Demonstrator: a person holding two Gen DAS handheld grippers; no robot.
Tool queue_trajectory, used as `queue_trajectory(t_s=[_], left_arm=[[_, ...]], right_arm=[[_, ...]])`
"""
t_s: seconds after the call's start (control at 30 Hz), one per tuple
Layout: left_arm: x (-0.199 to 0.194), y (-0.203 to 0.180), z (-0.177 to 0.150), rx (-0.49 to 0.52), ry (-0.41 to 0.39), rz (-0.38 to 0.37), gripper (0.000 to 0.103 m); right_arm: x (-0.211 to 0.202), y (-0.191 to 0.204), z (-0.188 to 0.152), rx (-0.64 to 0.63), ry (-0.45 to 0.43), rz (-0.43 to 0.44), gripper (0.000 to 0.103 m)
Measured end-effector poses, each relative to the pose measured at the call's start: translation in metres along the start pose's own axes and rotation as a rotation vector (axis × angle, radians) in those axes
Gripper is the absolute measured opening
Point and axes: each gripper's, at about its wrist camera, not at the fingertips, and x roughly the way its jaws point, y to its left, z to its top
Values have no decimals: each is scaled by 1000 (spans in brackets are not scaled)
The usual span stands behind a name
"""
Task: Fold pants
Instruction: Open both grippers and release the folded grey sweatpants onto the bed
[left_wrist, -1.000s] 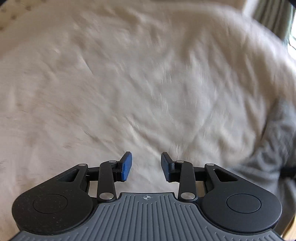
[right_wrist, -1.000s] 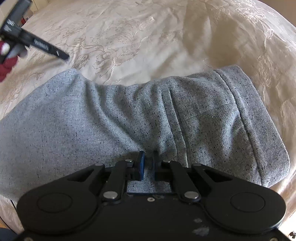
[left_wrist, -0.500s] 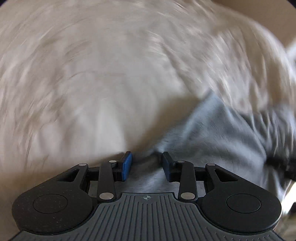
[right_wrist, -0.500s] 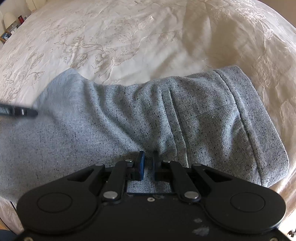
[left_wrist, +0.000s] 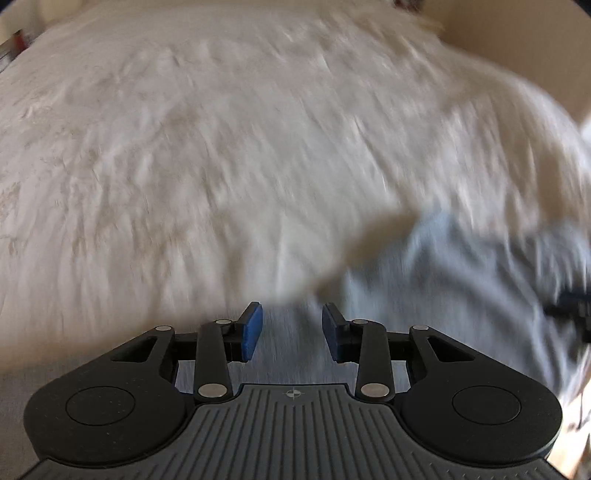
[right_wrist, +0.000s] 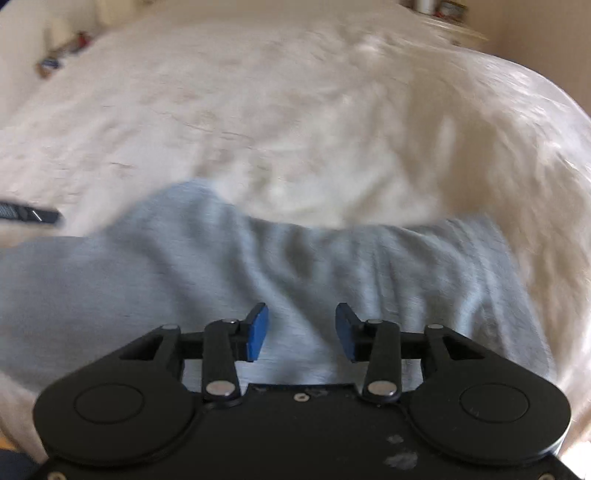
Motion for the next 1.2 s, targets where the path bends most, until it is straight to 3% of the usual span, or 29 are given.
queue_trajectory(t_s=[0.17,0.27,0.37,0.6,0.7,0.8,1.0,1.2], left_arm=[[16,4,-55,6,172,42,35],[9,10,-77,-2,185,53,36],[-1,17,-80,-43,173,49,36],[-10,37,-90,-194,150,85,36],[-19,40,-98,-224,138,116,36],[-29,47,-109,-267,124,151,36],[-53,78,-131,-382,84,202,36],[-76,122,-156,-464,20,216,36]], right_arm=[[19,8,-32,-84,152,-24,50],[14,0,-46,-78,175,-28,49],[0,12,-37,-138,133,-37,50],[17,80,16,-227,17,222,48],[33,123,36,-293,-8,328,43],[55,163,48,-351,25,395,27],[97,194,55,-372,94,325,25],[58,196,58,-348,20,324,33]])
